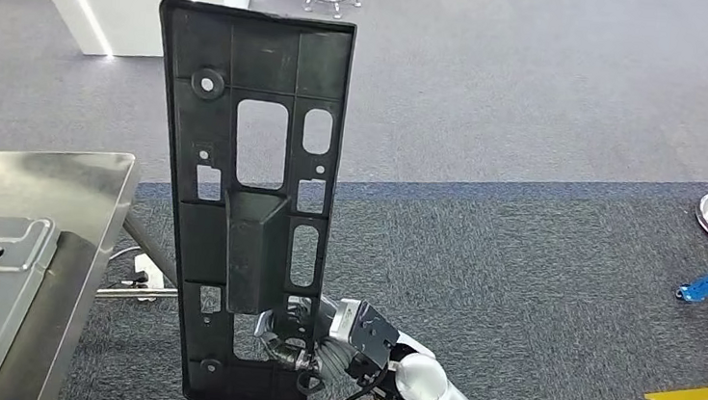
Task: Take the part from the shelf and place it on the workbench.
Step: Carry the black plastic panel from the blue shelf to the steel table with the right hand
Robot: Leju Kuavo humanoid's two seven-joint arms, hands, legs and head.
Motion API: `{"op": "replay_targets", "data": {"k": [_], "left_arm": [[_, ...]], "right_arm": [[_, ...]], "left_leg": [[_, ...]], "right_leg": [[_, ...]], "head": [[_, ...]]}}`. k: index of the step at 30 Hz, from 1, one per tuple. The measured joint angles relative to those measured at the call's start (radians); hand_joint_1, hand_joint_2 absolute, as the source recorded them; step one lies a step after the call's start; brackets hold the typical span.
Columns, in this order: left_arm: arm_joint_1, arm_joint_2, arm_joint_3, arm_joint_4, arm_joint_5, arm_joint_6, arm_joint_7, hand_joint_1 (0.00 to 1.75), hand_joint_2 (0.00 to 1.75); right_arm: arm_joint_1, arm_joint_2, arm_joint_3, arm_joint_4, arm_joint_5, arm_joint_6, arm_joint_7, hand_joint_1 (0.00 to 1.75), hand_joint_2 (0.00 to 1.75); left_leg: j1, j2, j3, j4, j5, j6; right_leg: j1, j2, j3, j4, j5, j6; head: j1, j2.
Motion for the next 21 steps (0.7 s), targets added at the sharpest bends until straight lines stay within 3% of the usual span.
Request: {"op": "replay_targets", "data": {"k": [1, 3, 5, 6, 8, 10, 12, 14, 16, 17, 19, 20, 21], "left_arm": [[0.002, 0.001, 0.001, 0.000, 0.004, 0.001, -0.001, 0.00, 1.75], [0.004, 0.001, 0.002, 0.000, 0.011, 0.002, -0.003, 0.00, 1.75], [0.006, 0.000, 0.003, 0.000, 0.014, 0.004, -0.005, 0.00, 1.75], [0.008, 0.000, 0.003, 0.000, 0.016, 0.004, -0.006, 0.00, 1.75], [0.013, 0.001, 0.004, 0.000, 0.020, 0.006, -0.006, 0.00, 1.75], [0.013, 0.002, 0.006, 0.000, 0.023, 0.010, -0.006, 0.00, 1.75], [0.012, 0.002, 0.008, 0.000, 0.023, 0.013, -0.006, 0.00, 1.75], [0.014, 0.003, 0.009, 0.000, 0.024, 0.014, -0.005, 0.00, 1.75], [0.017, 0.002, 0.010, 0.000, 0.023, 0.014, -0.003, 0.00, 1.75], [0.016, 0.002, 0.010, 0.000, 0.023, 0.014, -0.002, 0.00, 1.75], [0.014, 0.002, 0.010, 0.000, 0.022, 0.014, -0.002, 0.00, 1.75], [0.013, 0.002, 0.010, 0.000, 0.021, 0.014, -0.002, 0.00, 1.75], [0.014, 0.002, 0.010, 0.000, 0.020, 0.014, -0.001, 0.00, 1.75]], "right_arm": [[-0.005, 0.005, 0.001, 0.003, -0.002, 0.005, -0.001, 1.75, 1.75], [-0.015, 0.013, 0.004, 0.010, -0.007, 0.012, -0.004, 1.75, 1.75], [-0.019, 0.016, 0.006, 0.017, -0.010, 0.017, -0.006, 1.75, 1.75], [-0.019, 0.017, 0.008, 0.021, -0.011, 0.018, -0.006, 1.75, 1.75], [-0.020, 0.020, 0.010, 0.029, -0.012, 0.019, -0.007, 1.75, 1.75], [-0.024, 0.025, 0.012, 0.033, -0.013, 0.019, -0.008, 1.75, 1.75], [-0.029, 0.028, 0.013, 0.035, -0.015, 0.019, -0.009, 1.75, 1.75], [-0.030, 0.030, 0.014, 0.037, -0.015, 0.019, -0.010, 1.75, 1.75], [-0.031, 0.032, 0.014, 0.038, -0.016, 0.019, -0.010, 1.75, 1.75], [-0.031, 0.032, 0.014, 0.038, -0.016, 0.019, -0.010, 1.75, 1.75], [-0.028, 0.030, 0.014, 0.040, -0.017, 0.019, -0.011, 1.75, 1.75], [-0.025, 0.028, 0.014, 0.041, -0.017, 0.018, -0.012, 1.75, 1.75], [-0.023, 0.027, 0.014, 0.042, -0.017, 0.018, -0.012, 1.75, 1.75]], "left_leg": [[-0.001, 0.025, -0.011, 0.025, -0.014, -0.005], [-0.001, 0.080, -0.063, 0.129, -0.066, -0.014], [0.005, 0.096, -0.122, 0.240, -0.107, -0.022], [0.007, 0.099, -0.132, 0.258, -0.104, -0.024], [0.009, 0.113, -0.092, 0.180, -0.051, -0.026], [0.004, 0.156, -0.023, 0.048, -0.002, -0.018], [-0.004, 0.179, 0.005, -0.010, 0.007, -0.004], [-0.007, 0.157, 0.005, -0.014, 0.009, 0.010], [-0.004, 0.135, 0.009, -0.022, 0.013, 0.022], [-0.001, 0.125, 0.011, -0.026, 0.016, 0.029], [-0.003, 0.105, 0.011, -0.027, 0.017, 0.037], [-0.004, 0.093, 0.011, -0.026, 0.016, 0.040], [-0.006, 0.079, 0.011, -0.025, 0.016, 0.041]], "right_leg": [[-0.003, -0.012, 0.004, -0.005, 0.002, -0.007], [-0.002, -0.037, 0.009, -0.010, 0.001, -0.016], [0.000, -0.066, 0.010, -0.009, -0.002, -0.019], [0.001, -0.080, 0.011, -0.009, -0.004, -0.018], [0.001, -0.104, 0.014, -0.009, -0.008, -0.015], [0.004, -0.125, 0.020, -0.008, -0.014, -0.007], [0.010, -0.142, 0.024, -0.009, -0.018, 0.003], [0.011, -0.157, 0.029, -0.012, -0.021, 0.014], [0.006, -0.133, 0.024, 0.010, -0.042, 0.025], [0.004, -0.107, 0.007, 0.049, -0.066, 0.029], [0.002, -0.058, -0.056, 0.177, -0.129, 0.030], [0.002, -0.050, -0.089, 0.238, -0.149, 0.029], [0.002, -0.046, -0.112, 0.273, -0.150, 0.028]], "head": [[-0.002, 0.000], [-0.005, 0.000], [-0.005, 0.000], [-0.005, 0.000], [-0.006, 0.000], [-0.005, 0.000], [-0.004, 0.000], [-0.004, 0.000], [-0.003, 0.000], [-0.003, 0.000], [-0.002, 0.000], [-0.002, 0.000], [-0.002, 0.000]]}}
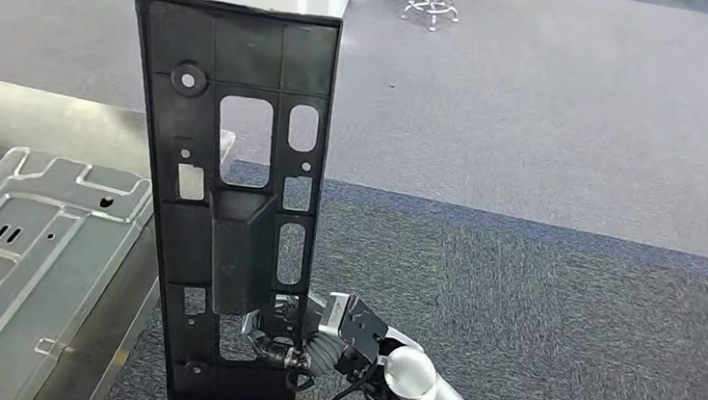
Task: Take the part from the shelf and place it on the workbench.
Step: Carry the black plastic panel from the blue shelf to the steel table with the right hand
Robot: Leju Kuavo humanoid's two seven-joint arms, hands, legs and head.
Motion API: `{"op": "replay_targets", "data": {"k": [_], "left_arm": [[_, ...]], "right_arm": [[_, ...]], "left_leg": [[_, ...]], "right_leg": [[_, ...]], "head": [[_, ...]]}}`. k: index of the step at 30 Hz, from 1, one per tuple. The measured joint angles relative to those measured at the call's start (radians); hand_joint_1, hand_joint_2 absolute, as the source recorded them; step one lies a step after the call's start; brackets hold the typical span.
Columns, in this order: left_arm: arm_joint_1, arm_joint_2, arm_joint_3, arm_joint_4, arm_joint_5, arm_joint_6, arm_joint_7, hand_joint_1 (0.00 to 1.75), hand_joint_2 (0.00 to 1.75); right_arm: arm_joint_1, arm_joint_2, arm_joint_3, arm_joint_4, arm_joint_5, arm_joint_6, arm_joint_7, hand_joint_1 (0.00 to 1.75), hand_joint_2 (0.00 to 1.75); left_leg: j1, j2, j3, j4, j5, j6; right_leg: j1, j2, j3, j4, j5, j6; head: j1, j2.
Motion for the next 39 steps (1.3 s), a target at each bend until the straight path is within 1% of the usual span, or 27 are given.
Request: {"op": "replay_targets", "data": {"k": [1, 2, 3, 5, 7, 9, 11, 13, 14, 15, 16, 17, 18, 20, 21, 22, 24, 26, 28, 29, 30, 31, 32, 34, 35, 38, 39], "left_arm": [[0.001, 0.000, 0.000, 0.000, -0.001, 0.000, 0.000, 0.00, 1.75], [0.001, 0.000, 0.000, 0.000, -0.003, 0.000, 0.001, 0.00, 1.75], [0.001, 0.000, 0.000, 0.000, -0.005, -0.001, 0.001, 0.00, 1.75], [0.000, -0.001, 0.000, 0.000, -0.008, -0.002, 0.002, 0.00, 1.75], [0.000, -0.001, 0.000, 0.000, -0.010, -0.003, 0.002, 0.00, 1.75], [0.002, 0.000, 0.000, 0.000, -0.010, -0.003, 0.002, 0.00, 1.75], [0.001, 0.001, 0.000, 0.000, -0.010, -0.004, 0.003, 0.00, 1.75], [-0.001, 0.001, 0.000, 0.000, -0.010, -0.004, 0.003, 0.00, 1.75], [-0.002, 0.001, 0.000, 0.000, -0.010, -0.004, 0.003, 0.00, 1.75], [-0.002, 0.001, 0.000, 0.000, -0.010, -0.004, 0.003, 0.00, 1.75], [0.000, 0.001, 0.000, 0.000, -0.010, -0.004, 0.003, 0.00, 1.75], [0.001, 0.001, 0.000, 0.000, -0.011, -0.004, 0.004, 0.00, 1.75], [0.001, 0.001, 0.000, 0.000, -0.011, -0.004, 0.004, 0.00, 1.75], [-0.002, 0.001, 0.000, 0.000, -0.012, -0.004, 0.003, 0.00, 1.75], [-0.003, 0.001, -0.001, 0.000, -0.012, -0.004, 0.003, 0.00, 1.75], [-0.004, 0.001, -0.001, 0.000, -0.013, -0.004, 0.003, 0.00, 1.75], [-0.003, 0.001, -0.001, 0.000, -0.013, -0.004, 0.003, 0.00, 1.75], [-0.003, 0.001, -0.001, 0.000, -0.013, -0.004, 0.003, 0.00, 1.75], [-0.005, 0.001, -0.001, 0.000, -0.013, -0.004, 0.003, 0.00, 1.75], [-0.006, 0.001, -0.001, 0.000, -0.013, -0.004, 0.003, 0.00, 1.75], [-0.005, 0.001, -0.001, 0.000, -0.013, -0.004, 0.003, 0.00, 1.75], [-0.005, 0.002, -0.001, 0.000, -0.014, -0.004, 0.003, 0.00, 1.75], [-0.004, 0.002, -0.001, 0.000, -0.014, -0.004, 0.003, 0.00, 1.75], [-0.004, 0.002, -0.001, 0.000, -0.015, -0.004, 0.003, 0.00, 1.75], [-0.004, 0.002, -0.001, 0.000, -0.015, -0.005, 0.003, 0.00, 1.75], [-0.004, 0.001, -0.001, 0.000, -0.015, -0.004, 0.003, 0.00, 1.75], [-0.004, 0.000, -0.001, 0.000, -0.015, -0.004, 0.002, 0.00, 1.75]], "right_arm": [[0.002, -0.001, 0.000, 0.000, 0.000, 0.000, 0.000, 1.75, 1.75], [0.003, -0.002, 0.000, 0.000, 0.000, -0.001, 0.000, 1.75, 1.75], [0.003, -0.002, 0.000, 0.000, 0.000, -0.001, 0.000, 1.75, 1.75], [0.003, -0.003, 0.000, 0.000, 0.000, -0.002, 0.000, 1.75, 1.75], [0.004, -0.005, 0.000, -0.001, 0.001, -0.002, 0.000, 1.75, 1.75], [0.004, -0.005, 0.000, -0.003, 0.001, -0.002, 0.000, 1.75, 1.75], [0.003, -0.004, 0.000, -0.005, 0.001, -0.002, -0.001, 1.75, 1.75], [0.004, -0.004, 0.000, -0.006, 0.000, -0.003, -0.002, 1.75, 1.75], [0.006, -0.004, 0.000, -0.006, 0.000, -0.003, -0.002, 1.75, 1.75], [0.007, -0.005, 0.000, -0.005, 0.000, -0.003, -0.002, 1.75, 1.75], [0.009, -0.005, 0.000, -0.005, 0.000, -0.003, -0.002, 1.75, 1.75], [0.009, -0.005, 0.000, -0.005, 0.001, -0.004, -0.002, 1.75, 1.75], [0.009, -0.005, 0.000, -0.006, 0.001, -0.004, -0.002, 1.75, 1.75], [0.009, -0.005, 0.000, -0.007, 0.001, -0.005, -0.002, 1.75, 1.75], [0.009, -0.005, 0.000, -0.009, 0.002, -0.006, -0.002, 1.75, 1.75], [0.009, -0.005, 0.000, -0.010, 0.003, -0.006, -0.002, 1.75, 1.75], [0.008, -0.005, 0.000, -0.013, 0.004, -0.007, -0.002, 1.75, 1.75], [0.008, -0.004, 0.000, -0.016, 0.005, -0.007, -0.003, 1.75, 1.75], [0.009, -0.006, 0.000, -0.019, 0.006, -0.009, -0.003, 1.75, 1.75], [0.010, -0.007, 0.000, -0.019, 0.006, -0.011, -0.004, 1.75, 1.75], [0.012, -0.009, 0.000, -0.019, 0.006, -0.013, -0.004, 1.75, 1.75], [0.013, -0.010, 0.000, -0.019, 0.007, -0.015, -0.004, 1.75, 1.75], [0.014, -0.011, 0.000, -0.019, 0.007, -0.016, -0.004, 1.75, 1.75], [0.014, -0.011, 0.000, -0.019, 0.007, -0.019, -0.004, 1.75, 1.75], [0.014, -0.011, 0.000, -0.019, 0.008, -0.019, -0.004, 1.75, 1.75], [0.013, -0.011, 0.000, -0.019, 0.008, -0.019, -0.004, 1.75, 1.75], [0.013, -0.011, 0.000, -0.019, 0.008, -0.019, -0.004, 1.75, 1.75]], "left_leg": [[-0.001, -0.014, 0.000, 0.002, -0.001, 0.000], [-0.001, -0.028, 0.000, 0.005, -0.002, -0.001], [-0.001, -0.041, 0.000, 0.007, -0.003, -0.002], [-0.002, -0.064, -0.004, 0.014, -0.004, -0.009], [0.001, -0.081, -0.011, 0.015, -0.003, -0.020], [0.004, -0.089, -0.014, 0.015, -0.002, -0.032], [0.001, -0.053, -0.031, 0.054, -0.026, -0.041], [0.003, -0.002, -0.086, 0.168, -0.085, -0.049], [0.006, 0.010, -0.119, 0.233, -0.112, -0.054], [0.009, 0.017, -0.141, 0.275, -0.123, -0.058], [0.012, 0.021, -0.145, 0.283, -0.116, -0.061], [0.015, 0.026, -0.128, 0.250, -0.093, -0.064], [0.017, 0.039, -0.094, 0.187, -0.060, -0.065], [0.015, 0.078, -0.027, 0.063, -0.017, -0.059], [0.012, 0.089, -0.011, 0.030, -0.011, -0.052], [0.008, 0.090, -0.008, 0.021, -0.013, -0.044], [0.007, 0.068, -0.009, 0.018, -0.010, -0.029], [0.009, 0.048, -0.006, 0.012, -0.006, -0.015], [0.008, 0.028, -0.005, 0.010, -0.005, -0.005], [0.006, 0.016, -0.005, 0.010, -0.005, -0.001], [0.003, 0.004, -0.005, 0.011, -0.005, 0.000], [0.000, -0.010, -0.004, 0.011, -0.006, 0.001], [-0.003, -0.024, -0.003, 0.011, -0.006, 0.001], [-0.005, -0.044, 0.000, 0.012, -0.006, 0.001], [-0.005, -0.048, 0.000, 0.012, -0.006, 0.001], [-0.005, -0.053, 0.001, 0.012, -0.006, 0.001], [-0.005, -0.059, 0.001, 0.013, -0.006, 0.000]], "right_leg": [[0.000, 0.002, -0.006, -0.001, 0.018, -0.002], [0.000, 0.005, 0.008, -0.042, 0.053, -0.005], [0.000, 0.016, 0.035, -0.110, 0.096, -0.009], [-0.001, 0.054, 0.084, -0.231, 0.148, -0.016], [0.003, 0.068, 0.097, -0.267, 0.154, -0.018], [0.002, 0.049, 0.103, -0.276, 0.159, -0.025], [-0.002, 0.026, 0.115, -0.289, 0.164, -0.037], [-0.001, 0.000, 0.121, -0.294, 0.163, -0.044], [0.000, -0.015, 0.122, -0.294, 0.161, -0.046], [0.001, -0.027, 0.122, -0.293, 0.160, -0.046], [0.000, -0.039, 0.122, -0.292, 0.158, -0.045], [0.000, -0.050, 0.123, -0.291, 0.156, -0.042], [-0.001, -0.060, 0.125, -0.289, 0.153, -0.038], [0.003, -0.078, 0.129, -0.284, 0.144, -0.027], [0.006, -0.085, 0.130, -0.283, 0.141, -0.022], [0.009, -0.092, 0.132, -0.283, 0.140, -0.016], [0.006, -0.101, 0.136, -0.284, 0.135, -0.003], [0.000, -0.068, 0.126, -0.251, 0.109, 0.007], [-0.002, -0.018, 0.074, -0.140, 0.049, 0.009], [-0.001, -0.006, 0.037, -0.070, 0.021, 0.007], [0.000, -0.002, 0.008, -0.017, 0.007, 0.005], [0.001, 0.000, -0.007, 0.003, 0.014, 0.002], [0.002, 0.003, -0.003, -0.018, 0.040, -0.003], [0.004, 0.010, 0.028, -0.095, 0.096, -0.012], [0.005, 0.012, 0.039, -0.121, 0.112, -0.015], [0.007, 0.022, 0.056, -0.159, 0.131, -0.018], [0.008, 0.040, 0.072, -0.194, 0.141, -0.023]], "head": [[0.000, 0.000], [0.000, 0.000], [0.000, 0.000], [0.000, 0.000], [0.000, 0.000], [0.000, 0.000], [-0.003, 0.000], [-0.005, 0.000], [-0.005, 0.000], [-0.005, 0.000], [-0.005, 0.000], [-0.005, 0.000], [-0.005, 0.000], [-0.004, 0.000], [-0.004, 0.000], [-0.003, 0.000], [-0.003, 0.000], [-0.003, 0.000], [-0.002, 0.000], [-0.002, 0.000], [-0.002, 0.000], [-0.002, 0.000], [-0.002, 0.000], [-0.002, 0.000], [-0.002, 0.000], [-0.002, 0.000], [-0.003, 0.000]]}}
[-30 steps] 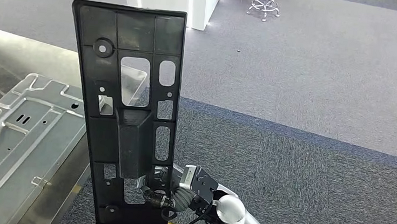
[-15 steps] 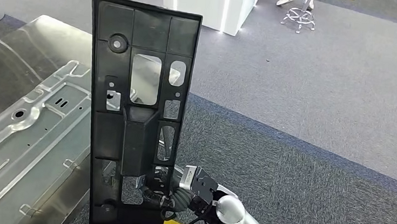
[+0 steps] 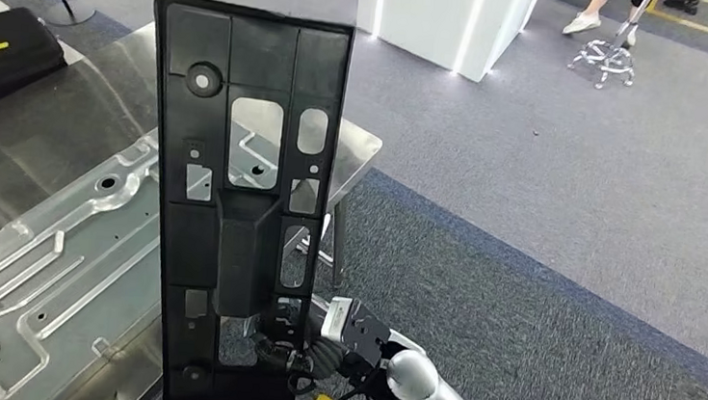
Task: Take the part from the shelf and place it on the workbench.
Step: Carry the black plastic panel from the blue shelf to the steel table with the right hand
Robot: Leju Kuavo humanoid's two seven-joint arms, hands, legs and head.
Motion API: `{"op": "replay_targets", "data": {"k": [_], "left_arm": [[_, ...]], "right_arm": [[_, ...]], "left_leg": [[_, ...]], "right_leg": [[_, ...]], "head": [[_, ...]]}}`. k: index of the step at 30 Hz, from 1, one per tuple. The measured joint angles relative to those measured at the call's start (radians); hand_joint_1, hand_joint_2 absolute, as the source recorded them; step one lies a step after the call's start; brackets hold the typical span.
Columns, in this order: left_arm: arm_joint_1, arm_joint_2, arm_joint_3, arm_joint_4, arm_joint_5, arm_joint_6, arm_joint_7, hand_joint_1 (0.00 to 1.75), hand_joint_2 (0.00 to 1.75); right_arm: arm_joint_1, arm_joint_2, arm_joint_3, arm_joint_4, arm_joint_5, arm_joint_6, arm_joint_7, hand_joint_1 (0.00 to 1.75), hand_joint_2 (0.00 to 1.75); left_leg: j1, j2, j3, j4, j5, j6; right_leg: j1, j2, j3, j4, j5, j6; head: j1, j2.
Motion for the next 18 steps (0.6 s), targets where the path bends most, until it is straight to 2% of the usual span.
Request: {"op": "replay_targets", "data": {"k": [2, 3, 4, 5, 6, 7, 8, 9, 10, 11, 13, 14, 15, 17, 18], "left_arm": [[0.001, -0.002, 0.000, 0.000, -0.001, -0.001, 0.000, 0.00, 1.75], [0.001, -0.002, -0.001, 0.000, -0.002, -0.002, 0.000, 0.00, 1.75], [0.001, -0.002, -0.001, 0.000, -0.002, -0.002, 0.000, 0.00, 1.75], [0.000, -0.001, -0.001, 0.000, -0.002, -0.003, 0.000, 0.00, 1.75], [-0.001, -0.001, -0.001, 0.000, -0.002, -0.004, 0.000, 0.00, 1.75], [-0.002, -0.001, -0.001, 0.000, -0.002, -0.004, 0.000, 0.00, 1.75], [-0.002, -0.001, -0.001, 0.000, -0.002, -0.004, 0.000, 0.00, 1.75], [0.000, -0.001, -0.001, 0.000, -0.002, -0.004, 0.000, 0.00, 1.75], [0.001, -0.001, -0.001, 0.000, -0.002, -0.004, 0.000, 0.00, 1.75], [0.003, -0.001, -0.001, 0.000, -0.001, -0.004, 0.000, 0.00, 1.75], [0.003, -0.001, -0.001, 0.000, 0.000, -0.004, 0.000, 0.00, 1.75], [0.002, -0.001, -0.001, 0.000, 0.001, -0.004, 0.000, 0.00, 1.75], [0.002, -0.001, -0.001, 0.000, 0.001, -0.004, -0.001, 0.00, 1.75], [0.002, 0.001, -0.001, 0.000, 0.001, -0.003, 0.000, 0.00, 1.75], [0.003, 0.002, -0.001, 0.000, 0.002, -0.003, 0.000, 0.00, 1.75]], "right_arm": [[-0.002, 0.000, 0.000, -0.001, 0.001, 0.000, 0.000, 1.75, 1.75], [-0.002, 0.000, 0.000, -0.002, 0.002, 0.000, 0.000, 1.75, 1.75], [-0.002, 0.001, 0.000, -0.003, 0.002, 0.000, 0.000, 1.75, 1.75], [-0.003, 0.001, 0.000, -0.004, 0.002, 0.000, 0.000, 1.75, 1.75], [-0.002, 0.001, 0.000, -0.003, 0.002, 0.000, -0.001, 1.75, 1.75], [-0.001, 0.000, 0.000, -0.003, 0.002, 0.000, -0.001, 1.75, 1.75], [0.000, -0.001, 0.000, -0.003, 0.003, 0.000, -0.001, 1.75, 1.75], [0.002, -0.002, 0.000, -0.003, 0.003, 0.001, -0.001, 1.75, 1.75], [0.002, -0.002, 0.000, -0.003, 0.004, 0.001, -0.001, 1.75, 1.75], [0.003, -0.002, 0.000, -0.003, 0.004, 0.001, -0.001, 1.75, 1.75], [0.002, -0.002, 0.000, -0.003, 0.005, 0.001, -0.002, 1.75, 1.75], [0.002, -0.002, 0.000, -0.003, 0.005, 0.001, -0.002, 1.75, 1.75], [0.001, -0.002, 0.000, -0.003, 0.005, 0.001, -0.002, 1.75, 1.75], [0.001, -0.002, 0.000, -0.003, 0.007, 0.001, -0.003, 1.75, 1.75], [0.001, -0.001, 0.000, -0.003, 0.007, 0.001, -0.003, 1.75, 1.75]], "left_leg": [[0.003, -0.025, -0.005, -0.003, 0.003, -0.014], [0.003, -0.023, -0.009, 0.001, 0.000, -0.021], [0.004, -0.008, -0.018, 0.017, -0.011, -0.030], [0.003, 0.018, -0.034, 0.052, -0.032, -0.034], [0.005, 0.046, -0.060, 0.108, -0.063, -0.038], [0.007, 0.063, -0.094, 0.175, -0.094, -0.045], [0.012, 0.071, -0.123, 0.232, -0.114, -0.051], [0.016, 0.076, -0.140, 0.263, -0.118, -0.057], [0.021, 0.081, -0.137, 0.254, -0.103, -0.062], [0.025, 0.089, -0.113, 0.207, -0.073, -0.067], [0.027, 0.124, -0.045, 0.075, -0.017, -0.069], [0.025, 0.135, -0.022, 0.032, -0.004, -0.063], [0.022, 0.141, -0.012, 0.011, -0.002, -0.055], [0.017, 0.124, -0.014, 0.010, -0.005, -0.037], [0.017, 0.115, -0.013, 0.008, -0.004, -0.030]], "right_leg": [[0.002, 0.017, 0.033, -0.075, 0.020, -0.010], [0.001, 0.014, 0.044, -0.096, 0.023, -0.014], [0.000, -0.003, 0.052, -0.108, 0.027, -0.017], [-0.002, -0.016, 0.059, -0.116, 0.029, -0.021], [-0.001, -0.030, 0.063, -0.120, 0.030, -0.023], [-0.001, -0.045, 0.064, -0.121, 0.028, -0.025], [0.000, -0.059, 0.065, -0.121, 0.026, -0.025], [-0.001, -0.073, 0.065, -0.120, 0.024, -0.024], [-0.002, -0.085, 0.066, -0.119, 0.021, -0.022], [-0.003, -0.096, 0.068, -0.117, 0.018, -0.018], [-0.004, -0.115, 0.070, -0.106, 0.006, -0.006], [-0.003, -0.122, 0.070, -0.101, 0.000, 0.000], [0.000, -0.129, 0.071, -0.096, -0.004, 0.006], [0.000, -0.142, 0.074, -0.095, -0.009, 0.016], [-0.002, -0.136, 0.075, -0.091, -0.015, 0.022]], "head": [[0.000, 0.000], [0.000, 0.000], [0.000, 0.000], [-0.001, 0.000], [-0.001, 0.000], [-0.002, 0.000], [-0.002, 0.000], [-0.002, 0.000], [-0.002, 0.000], [-0.002, 0.000], [-0.002, 0.000], [-0.001, 0.000], [0.000, 0.000], [0.002, 0.000], [0.002, 0.000]]}}
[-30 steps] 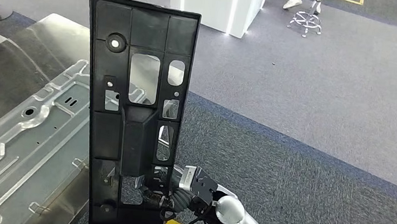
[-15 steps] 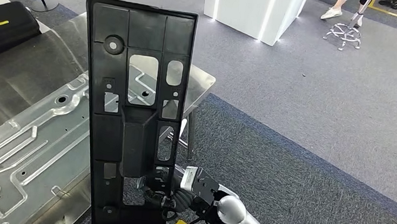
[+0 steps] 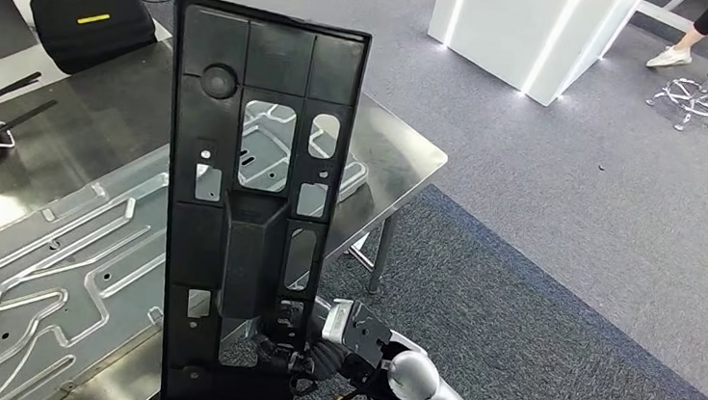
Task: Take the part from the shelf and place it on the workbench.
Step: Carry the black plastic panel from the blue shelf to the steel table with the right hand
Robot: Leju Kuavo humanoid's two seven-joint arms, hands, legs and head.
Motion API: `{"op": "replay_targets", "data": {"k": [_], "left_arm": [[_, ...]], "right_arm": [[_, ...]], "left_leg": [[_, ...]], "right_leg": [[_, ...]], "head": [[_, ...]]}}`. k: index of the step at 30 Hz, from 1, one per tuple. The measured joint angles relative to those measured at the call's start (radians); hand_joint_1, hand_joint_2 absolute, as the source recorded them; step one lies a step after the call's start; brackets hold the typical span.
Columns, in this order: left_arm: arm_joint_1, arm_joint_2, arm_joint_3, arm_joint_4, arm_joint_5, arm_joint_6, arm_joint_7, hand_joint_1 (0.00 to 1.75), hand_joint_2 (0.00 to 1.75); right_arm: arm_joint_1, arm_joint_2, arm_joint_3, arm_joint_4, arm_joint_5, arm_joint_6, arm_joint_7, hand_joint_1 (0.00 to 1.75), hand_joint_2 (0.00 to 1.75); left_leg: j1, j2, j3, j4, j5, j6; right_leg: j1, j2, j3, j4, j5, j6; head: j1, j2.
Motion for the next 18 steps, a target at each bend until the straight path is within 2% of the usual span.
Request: {"op": "replay_targets", "data": {"k": [2, 3, 5, 6, 7, 8, 9, 11, 12, 13, 14, 15, 16, 18], "left_arm": [[-0.002, 0.001, 0.000, 0.000, 0.001, 0.001, 0.000, 0.00, 1.75], [-0.003, 0.001, 0.000, 0.000, 0.001, 0.001, 0.000, 0.00, 1.75], [-0.004, 0.001, 0.000, 0.000, 0.001, 0.003, 0.000, 0.00, 1.75], [-0.004, 0.001, 0.000, 0.000, 0.001, 0.004, 0.000, 0.00, 1.75], [-0.003, 0.001, 0.000, 0.000, 0.001, 0.006, 0.000, 0.00, 1.75], [-0.003, 0.001, 0.000, 0.000, 0.001, 0.006, 0.000, 0.00, 1.75], [-0.003, 0.001, 0.000, 0.000, 0.001, 0.007, 0.000, 0.00, 1.75], [-0.004, -0.002, 0.000, 0.000, 0.001, 0.007, 0.000, 0.00, 1.75], [-0.004, -0.003, 0.000, 0.000, 0.001, 0.007, 0.000, 0.00, 1.75], [-0.003, -0.003, 0.000, 0.000, 0.002, 0.007, 0.001, 0.00, 1.75], [-0.002, -0.003, 0.000, 0.000, 0.002, 0.007, 0.001, 0.00, 1.75], [-0.001, -0.003, 0.000, 0.000, 0.002, 0.007, 0.001, 0.00, 1.75], [0.000, -0.003, 0.000, 0.000, 0.002, 0.007, 0.001, 0.00, 1.75], [-0.002, -0.003, 0.000, 0.000, 0.002, 0.007, 0.001, 0.00, 1.75]], "right_arm": [[0.000, 0.000, 0.000, -0.001, 0.001, 0.000, -0.001, 1.75, 1.75], [0.000, -0.001, 0.000, -0.002, 0.002, 0.000, -0.001, 1.75, 1.75], [0.003, -0.004, 0.000, -0.002, 0.002, 0.000, -0.002, 1.75, 1.75], [0.004, -0.006, 0.000, -0.001, 0.002, 0.000, -0.002, 1.75, 1.75], [0.005, -0.007, 0.000, -0.001, 0.002, 0.000, -0.002, 1.75, 1.75], [0.005, -0.008, 0.000, -0.001, 0.002, 0.000, -0.002, 1.75, 1.75], [0.004, -0.008, 0.000, -0.001, 0.002, 0.000, -0.002, 1.75, 1.75], [0.002, -0.009, 0.000, -0.002, 0.002, 0.000, -0.002, 1.75, 1.75], [0.002, -0.009, 0.000, -0.002, 0.002, 0.000, -0.003, 1.75, 1.75], [0.001, -0.009, 0.000, -0.002, 0.002, 0.000, -0.003, 1.75, 1.75], [0.000, -0.009, 0.000, -0.002, 0.002, 0.000, -0.003, 1.75, 1.75], [0.000, -0.009, 0.000, -0.002, 0.002, 0.000, -0.003, 1.75, 1.75], [0.000, -0.008, 0.000, -0.002, 0.002, 0.000, -0.003, 1.75, 1.75], [-0.001, -0.008, 0.000, -0.003, 0.001, 0.000, -0.004, 1.75, 1.75]], "left_leg": [[0.002, -0.019, 0.003, -0.004, 0.003, 0.013], [0.002, -0.029, 0.004, -0.005, 0.003, 0.018], [-0.002, -0.050, 0.004, -0.005, 0.003, 0.023], [-0.004, -0.063, 0.004, -0.005, 0.003, 0.024], [-0.006, -0.076, 0.005, -0.005, 0.003, 0.024], [-0.008, -0.089, 0.006, -0.005, 0.003, 0.024], [-0.009, -0.103, 0.008, -0.005, 0.003, 0.024], [-0.009, -0.125, 0.008, -0.004, 0.004, 0.021], [-0.008, -0.133, 0.007, -0.004, 0.004, 0.017], [-0.007, -0.141, 0.005, -0.005, 0.006, 0.012], [-0.005, -0.151, 0.003, -0.008, 0.007, 0.005], [-0.004, -0.151, 0.002, -0.008, 0.007, 0.000], [-0.005, -0.138, -0.002, 0.001, -0.001, -0.004], [-0.008, -0.086, -0.036, 0.074, -0.045, -0.010]], "right_leg": [[-0.007, 0.040, -0.021, 0.051, -0.035, 0.008], [-0.008, 0.066, -0.047, 0.107, -0.065, 0.009], [-0.007, 0.091, -0.118, 0.239, -0.116, 0.007], [-0.006, 0.094, -0.143, 0.278, -0.120, 0.004], [-0.005, 0.097, -0.151, 0.280, -0.104, 0.000], [-0.003, 0.101, -0.138, 0.242, -0.070, -0.006], [-0.001, 0.114, -0.111, 0.174, -0.028, -0.013], [0.003, 0.151, -0.057, 0.049, 0.025, -0.024], [0.006, 0.162, -0.044, 0.017, 0.033, -0.026], [0.008, 0.164, -0.040, 0.008, 0.031, -0.027], [0.009, 0.154, -0.038, 0.003, 0.033, -0.029], [0.008, 0.144, -0.033, -0.003, 0.037, -0.032], [0.005, 0.133, -0.028, -0.012, 0.041, -0.036], [0.001, 0.107, -0.019, -0.026, 0.047, -0.044]], "head": [[0.000, 0.000], [0.000, 0.000], [0.000, 0.000], [0.000, 0.000], [0.000, 0.000], [0.000, 0.000], [0.000, 0.000], [0.000, 0.000], [0.000, 0.000], [0.000, 0.000], [0.000, 0.000], [0.000, 0.000], [0.000, 0.000], [-0.001, 0.000]]}}
